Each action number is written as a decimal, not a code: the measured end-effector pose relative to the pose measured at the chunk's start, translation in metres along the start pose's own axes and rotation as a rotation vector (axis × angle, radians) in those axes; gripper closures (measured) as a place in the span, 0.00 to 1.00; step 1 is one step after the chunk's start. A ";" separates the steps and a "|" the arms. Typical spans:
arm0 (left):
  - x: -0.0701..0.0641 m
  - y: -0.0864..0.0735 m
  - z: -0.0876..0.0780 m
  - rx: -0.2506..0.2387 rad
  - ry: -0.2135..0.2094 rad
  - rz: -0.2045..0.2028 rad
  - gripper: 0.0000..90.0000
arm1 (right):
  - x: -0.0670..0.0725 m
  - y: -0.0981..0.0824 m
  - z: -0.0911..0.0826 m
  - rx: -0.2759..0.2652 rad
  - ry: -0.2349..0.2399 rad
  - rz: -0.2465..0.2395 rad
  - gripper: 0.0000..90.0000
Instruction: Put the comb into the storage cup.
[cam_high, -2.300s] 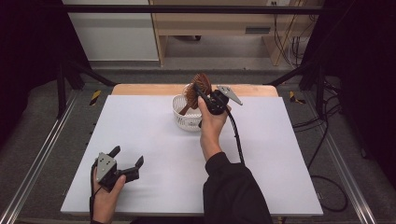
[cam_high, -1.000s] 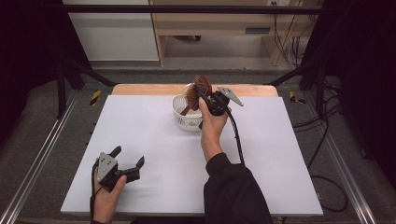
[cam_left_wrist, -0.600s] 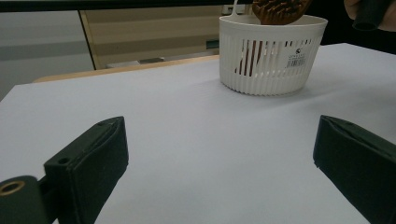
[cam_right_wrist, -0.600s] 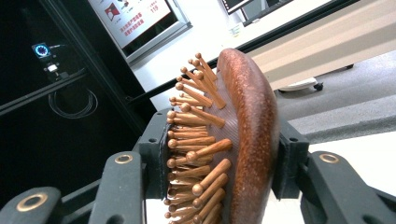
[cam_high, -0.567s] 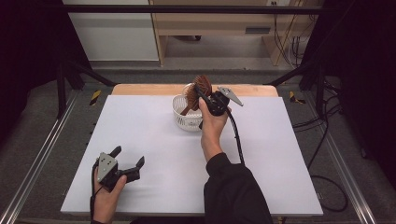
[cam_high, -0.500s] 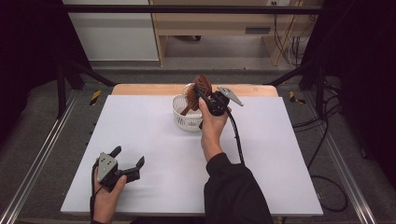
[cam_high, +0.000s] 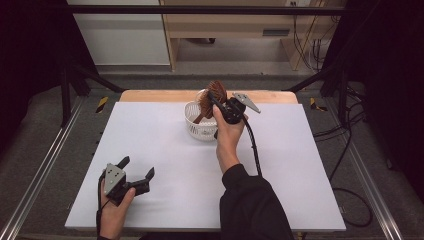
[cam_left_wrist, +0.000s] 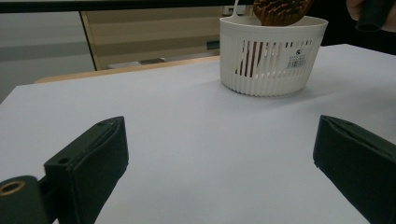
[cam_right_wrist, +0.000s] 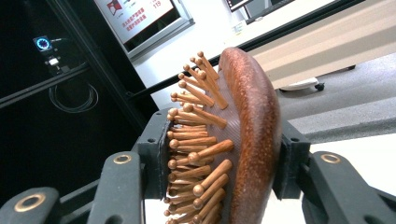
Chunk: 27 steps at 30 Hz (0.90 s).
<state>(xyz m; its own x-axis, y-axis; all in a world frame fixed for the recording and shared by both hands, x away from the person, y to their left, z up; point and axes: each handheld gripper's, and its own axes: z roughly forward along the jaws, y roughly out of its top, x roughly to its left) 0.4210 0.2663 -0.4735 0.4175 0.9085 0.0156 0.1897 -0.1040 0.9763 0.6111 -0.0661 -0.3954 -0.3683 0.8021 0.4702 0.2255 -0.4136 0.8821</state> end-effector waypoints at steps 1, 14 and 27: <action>0.000 0.000 0.000 0.000 0.000 0.000 0.04 | 0.000 0.000 0.000 0.001 0.002 -0.001 0.55; 0.000 0.000 0.000 0.001 -0.001 0.002 0.04 | -0.002 0.002 -0.001 0.015 0.006 -0.022 0.54; 0.001 0.000 0.000 0.000 0.001 -0.002 0.04 | -0.004 0.003 -0.001 0.024 0.013 -0.022 0.53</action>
<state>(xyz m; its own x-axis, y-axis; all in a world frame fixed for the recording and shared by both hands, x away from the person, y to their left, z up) 0.4212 0.2669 -0.4734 0.4166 0.9090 0.0133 0.1904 -0.1016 0.9764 0.6121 -0.0711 -0.3949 -0.3854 0.8048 0.4514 0.2393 -0.3853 0.8912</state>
